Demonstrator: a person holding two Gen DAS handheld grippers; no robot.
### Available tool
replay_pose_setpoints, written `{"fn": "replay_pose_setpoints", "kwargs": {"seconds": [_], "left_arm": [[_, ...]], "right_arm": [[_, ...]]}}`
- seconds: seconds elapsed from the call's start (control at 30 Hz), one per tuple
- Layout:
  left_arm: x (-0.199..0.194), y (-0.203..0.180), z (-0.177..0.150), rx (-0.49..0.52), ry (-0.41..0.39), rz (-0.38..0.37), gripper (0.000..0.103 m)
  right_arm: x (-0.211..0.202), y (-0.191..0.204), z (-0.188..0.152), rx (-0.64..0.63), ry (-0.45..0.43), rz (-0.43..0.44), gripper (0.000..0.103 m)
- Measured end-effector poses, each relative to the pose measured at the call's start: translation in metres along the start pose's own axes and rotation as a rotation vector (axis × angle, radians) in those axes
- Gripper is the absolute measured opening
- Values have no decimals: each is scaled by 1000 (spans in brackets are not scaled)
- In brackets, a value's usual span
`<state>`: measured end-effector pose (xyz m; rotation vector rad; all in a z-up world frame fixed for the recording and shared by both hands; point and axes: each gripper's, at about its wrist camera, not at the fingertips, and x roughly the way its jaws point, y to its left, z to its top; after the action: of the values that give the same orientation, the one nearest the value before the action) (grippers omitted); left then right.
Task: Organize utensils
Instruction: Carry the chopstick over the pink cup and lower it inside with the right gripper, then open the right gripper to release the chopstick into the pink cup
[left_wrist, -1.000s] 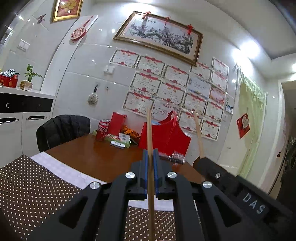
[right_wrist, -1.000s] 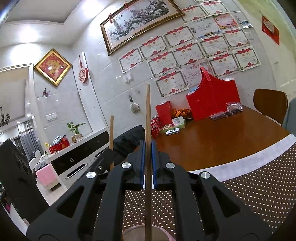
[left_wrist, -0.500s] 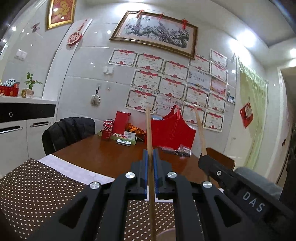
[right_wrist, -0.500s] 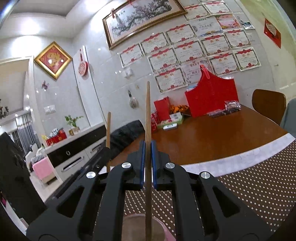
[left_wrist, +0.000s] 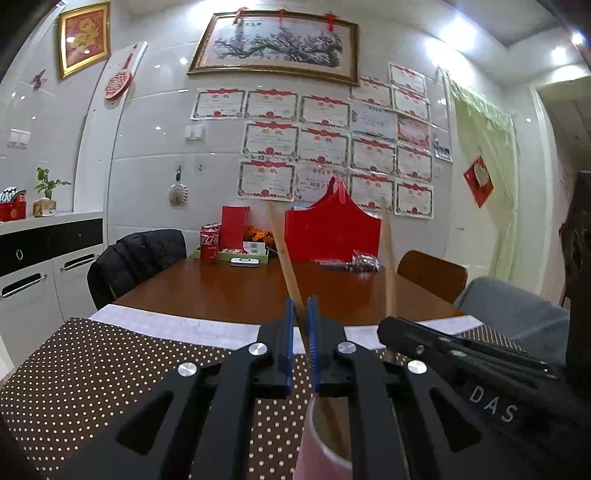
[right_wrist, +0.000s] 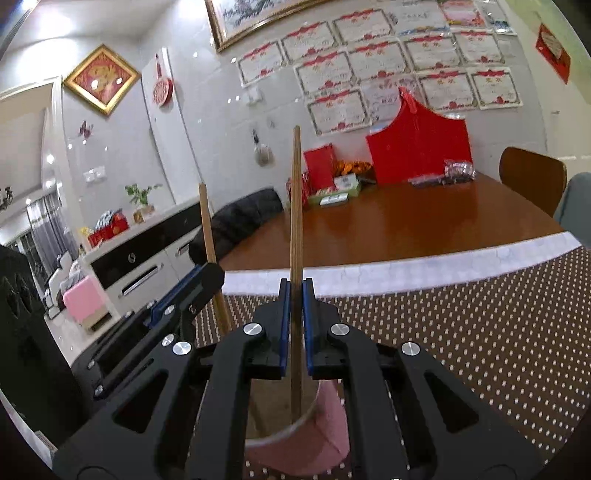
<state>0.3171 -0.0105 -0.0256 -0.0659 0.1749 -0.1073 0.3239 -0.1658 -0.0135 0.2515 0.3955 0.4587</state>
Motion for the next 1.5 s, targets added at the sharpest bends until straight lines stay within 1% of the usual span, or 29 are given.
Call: {"fn": "replay_pose_setpoints", "kwargs": {"seconds": [0.1,0.17,0.23,0.3,0.33,0.37,0.4,0.43,0.47,0.53,0.67,0.77,0.83,0.9,0.93,0.97,1.1,1.27,1.4,1.5], "left_arm": [[-7,0,-6,19,10,-11,9],[-12,-1,-8,39,5,-2,9],[-16,0,-7,39,20,-8,9],[-19,2,-6,36,35,-2,15],[-21,2,-6,46,49,22,23],[-22,2,-5,50,57,29,24],[-24,3,-5,49,71,35,24],[-25,4,-4,46,77,41,24],[-28,6,-3,41,83,48,24],[-34,9,-1,31,92,56,24],[-51,14,8,15,95,67,32],[-67,14,14,21,77,77,41],[-80,12,17,19,74,62,42],[-93,9,20,31,66,55,47],[-102,7,20,41,58,58,52],[-108,5,21,46,55,53,54],[-130,1,20,45,90,5,55],[-154,0,14,61,126,3,55],[-168,0,6,70,168,2,55],[-173,1,1,84,186,15,55]], "right_arm": [[-3,3,-5,-13,21,5,7],[-7,4,-7,-17,23,-1,8],[-10,3,-8,-9,31,-6,8],[-16,1,-9,10,34,-17,8],[-19,1,-9,16,32,-24,8],[-21,0,-10,23,31,-37,13],[-23,0,-11,23,31,-50,27],[-26,1,-10,22,30,-64,38],[-29,1,-10,22,24,-71,62],[-41,4,-11,19,-25,-87,63],[-59,12,-8,10,-44,-102,65],[-77,19,-5,-1,-67,-113,72],[-88,24,-4,-7,-82,-128,76],[-99,28,-5,-3,-88,-135,82],[-105,30,-5,-1,-91,-137,83],[-109,31,-5,-1,-90,-137,86],[-127,42,-9,-31,-75,-155,87],[-148,50,-17,-34,-63,-165,90],[-159,52,-28,-36,-36,-178,91],[-164,54,-38,-42,-5,-195,91]]}}
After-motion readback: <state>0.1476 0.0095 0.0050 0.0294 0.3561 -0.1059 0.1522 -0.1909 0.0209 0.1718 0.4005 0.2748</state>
